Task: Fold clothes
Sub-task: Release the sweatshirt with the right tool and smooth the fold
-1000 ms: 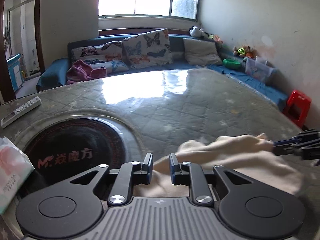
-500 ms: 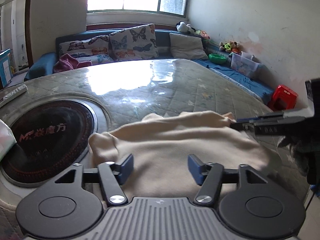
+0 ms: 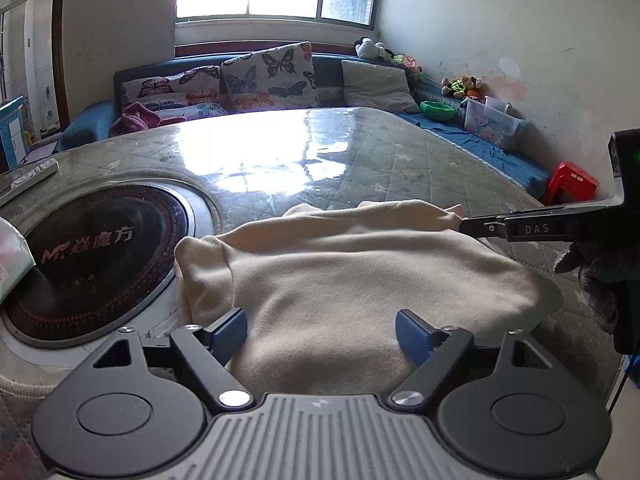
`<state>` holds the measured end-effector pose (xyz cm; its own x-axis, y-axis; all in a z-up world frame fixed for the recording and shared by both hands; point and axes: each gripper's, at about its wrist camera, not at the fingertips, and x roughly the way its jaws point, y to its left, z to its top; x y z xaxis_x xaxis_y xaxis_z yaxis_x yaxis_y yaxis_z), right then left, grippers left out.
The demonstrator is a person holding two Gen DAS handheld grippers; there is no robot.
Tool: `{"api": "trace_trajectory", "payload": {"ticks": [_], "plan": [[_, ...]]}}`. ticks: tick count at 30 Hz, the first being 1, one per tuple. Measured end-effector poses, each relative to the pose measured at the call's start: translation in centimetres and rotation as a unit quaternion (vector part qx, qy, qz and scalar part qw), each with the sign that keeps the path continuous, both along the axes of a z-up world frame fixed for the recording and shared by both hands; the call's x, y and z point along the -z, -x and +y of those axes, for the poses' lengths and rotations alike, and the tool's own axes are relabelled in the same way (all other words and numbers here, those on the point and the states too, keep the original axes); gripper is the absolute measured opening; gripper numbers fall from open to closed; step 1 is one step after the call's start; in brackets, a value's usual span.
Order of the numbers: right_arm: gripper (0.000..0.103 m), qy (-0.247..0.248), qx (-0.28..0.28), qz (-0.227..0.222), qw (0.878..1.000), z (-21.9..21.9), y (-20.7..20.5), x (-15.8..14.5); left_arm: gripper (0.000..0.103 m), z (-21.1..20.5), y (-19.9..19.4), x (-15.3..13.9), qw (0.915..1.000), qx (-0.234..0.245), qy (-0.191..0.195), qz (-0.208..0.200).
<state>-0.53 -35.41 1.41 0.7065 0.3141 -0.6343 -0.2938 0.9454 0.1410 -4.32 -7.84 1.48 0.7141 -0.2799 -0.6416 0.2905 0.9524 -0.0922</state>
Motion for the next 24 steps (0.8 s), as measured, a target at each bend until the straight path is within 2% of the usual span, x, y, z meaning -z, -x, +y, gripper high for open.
{"api": "trace_trajectory", "payload": {"ticks": [5, 10, 12, 16, 21, 24], "plan": [[0.005, 0.053, 0.004, -0.042, 0.998, 0.9, 0.8, -1.1, 0.088, 0.1, 0.2, 0.4, 1.0, 0.001, -0.001, 0.002], [0.007, 0.078, 0.005, -0.034, 0.996, 1.5, 0.4, 0.5, 0.089, 0.1, 0.3, 0.7, 1.0, 0.0, -0.003, 0.0], [0.011, 0.069, 0.011, -0.04, 0.997, 1.4, 0.5, 0.4, 0.089, 0.1, 0.4, 0.7, 1.0, 0.001, -0.003, 0.001], [0.012, 0.036, 0.006, -0.047, 0.998, 0.9, 1.8, -1.2, 0.089, 0.2, 0.3, 0.4, 1.0, -0.001, 0.0, 0.002], [0.015, 0.013, -0.058, -0.054, 0.997, 1.8, 4.9, -2.5, 0.09, 0.2, 0.2, 0.5, 1.0, -0.006, 0.004, 0.002], [0.015, 0.005, -0.083, -0.043, 0.996, 2.3, 6.2, -1.9, 0.093, -0.1, 0.4, 0.6, 1.0, -0.005, 0.004, 0.001]]}}
